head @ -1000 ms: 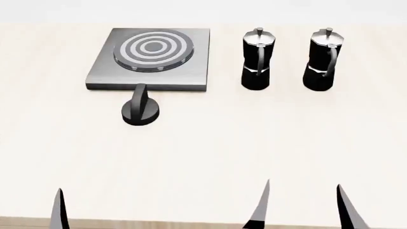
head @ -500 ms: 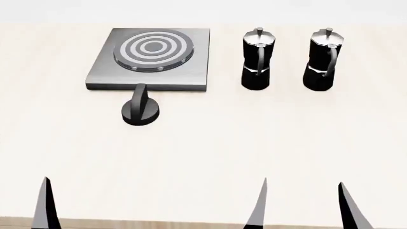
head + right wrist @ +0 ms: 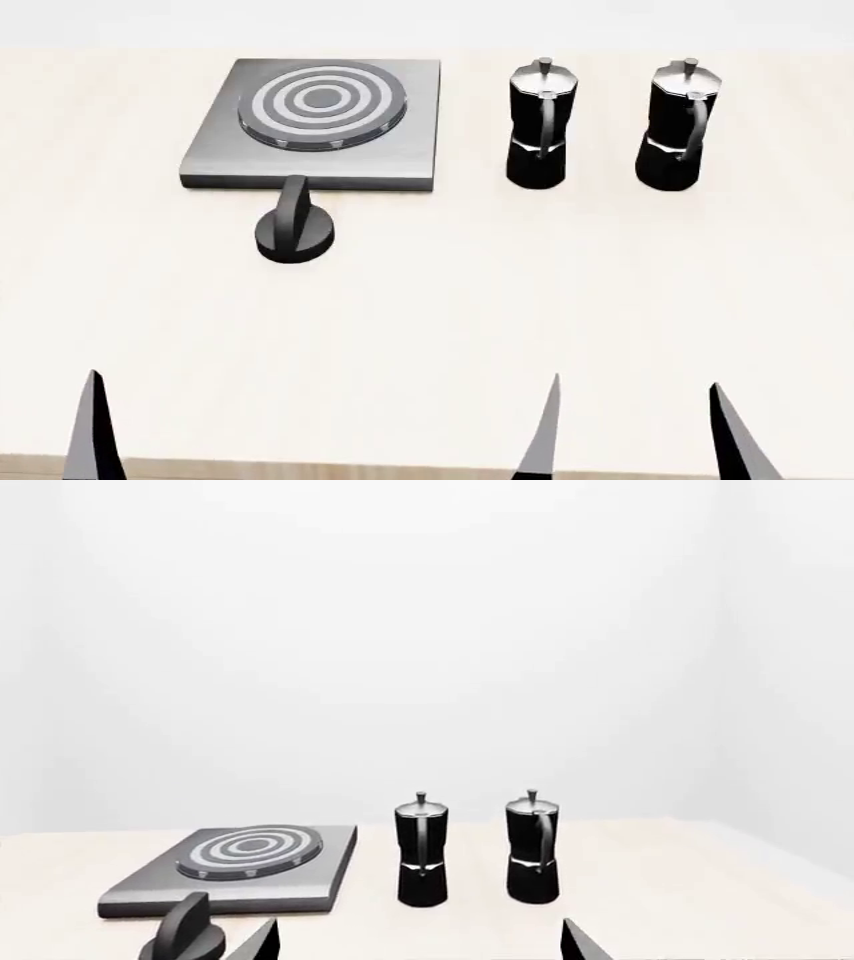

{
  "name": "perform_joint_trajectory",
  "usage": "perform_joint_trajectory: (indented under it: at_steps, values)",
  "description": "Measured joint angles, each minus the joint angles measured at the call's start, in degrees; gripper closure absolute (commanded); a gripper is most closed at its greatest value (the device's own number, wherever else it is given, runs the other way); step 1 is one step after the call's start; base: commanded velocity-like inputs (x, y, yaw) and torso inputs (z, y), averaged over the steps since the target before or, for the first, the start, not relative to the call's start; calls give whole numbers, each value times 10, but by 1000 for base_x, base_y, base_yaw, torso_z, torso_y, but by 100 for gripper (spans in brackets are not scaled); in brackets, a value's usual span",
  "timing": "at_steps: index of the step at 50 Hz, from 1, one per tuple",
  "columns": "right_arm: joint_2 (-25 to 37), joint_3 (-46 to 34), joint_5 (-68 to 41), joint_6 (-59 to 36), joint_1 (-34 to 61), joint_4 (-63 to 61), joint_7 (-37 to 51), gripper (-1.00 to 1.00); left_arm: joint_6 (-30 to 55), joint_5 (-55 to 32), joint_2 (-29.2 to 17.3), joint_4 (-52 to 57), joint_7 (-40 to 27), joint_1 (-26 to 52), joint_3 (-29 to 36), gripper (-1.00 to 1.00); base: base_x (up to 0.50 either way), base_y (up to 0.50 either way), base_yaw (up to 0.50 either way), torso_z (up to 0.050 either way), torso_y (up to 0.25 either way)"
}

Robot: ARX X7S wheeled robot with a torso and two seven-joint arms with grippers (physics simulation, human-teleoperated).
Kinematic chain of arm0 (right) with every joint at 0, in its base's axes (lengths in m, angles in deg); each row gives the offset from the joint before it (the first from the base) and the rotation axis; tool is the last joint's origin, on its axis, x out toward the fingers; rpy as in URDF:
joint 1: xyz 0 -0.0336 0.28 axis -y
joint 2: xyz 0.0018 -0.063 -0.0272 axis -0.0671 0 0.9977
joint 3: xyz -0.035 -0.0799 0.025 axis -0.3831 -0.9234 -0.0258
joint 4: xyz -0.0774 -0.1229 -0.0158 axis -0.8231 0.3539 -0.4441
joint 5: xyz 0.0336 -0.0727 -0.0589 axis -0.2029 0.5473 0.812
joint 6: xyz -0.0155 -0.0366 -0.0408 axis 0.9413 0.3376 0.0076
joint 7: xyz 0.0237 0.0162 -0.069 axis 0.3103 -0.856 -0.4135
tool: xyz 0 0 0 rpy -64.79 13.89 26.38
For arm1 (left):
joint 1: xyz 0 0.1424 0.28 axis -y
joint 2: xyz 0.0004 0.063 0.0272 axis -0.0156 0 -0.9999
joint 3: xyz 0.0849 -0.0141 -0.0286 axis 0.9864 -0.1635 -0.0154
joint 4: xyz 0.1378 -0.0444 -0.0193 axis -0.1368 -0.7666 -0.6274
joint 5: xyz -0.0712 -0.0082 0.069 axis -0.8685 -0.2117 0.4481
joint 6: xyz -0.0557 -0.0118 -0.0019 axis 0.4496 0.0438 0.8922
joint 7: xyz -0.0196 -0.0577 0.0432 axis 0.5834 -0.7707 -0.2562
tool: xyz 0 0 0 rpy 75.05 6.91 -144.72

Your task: Turn off the stove.

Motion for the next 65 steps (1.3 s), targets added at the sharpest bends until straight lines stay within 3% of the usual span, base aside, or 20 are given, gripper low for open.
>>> perform_joint_trajectory:
  at_steps: [27, 65]
  values:
    - [16, -4, -19, -1, 2, -3, 15, -100, -6, -9, -10, -7, -9, 1, 10, -100, 47, 0, 0, 0, 0]
    - [35, -11, -38, 4, 0, -4, 30, -100, -15, -18, -31, -13, -32, 2, 27, -100, 214, 0, 0, 0, 0]
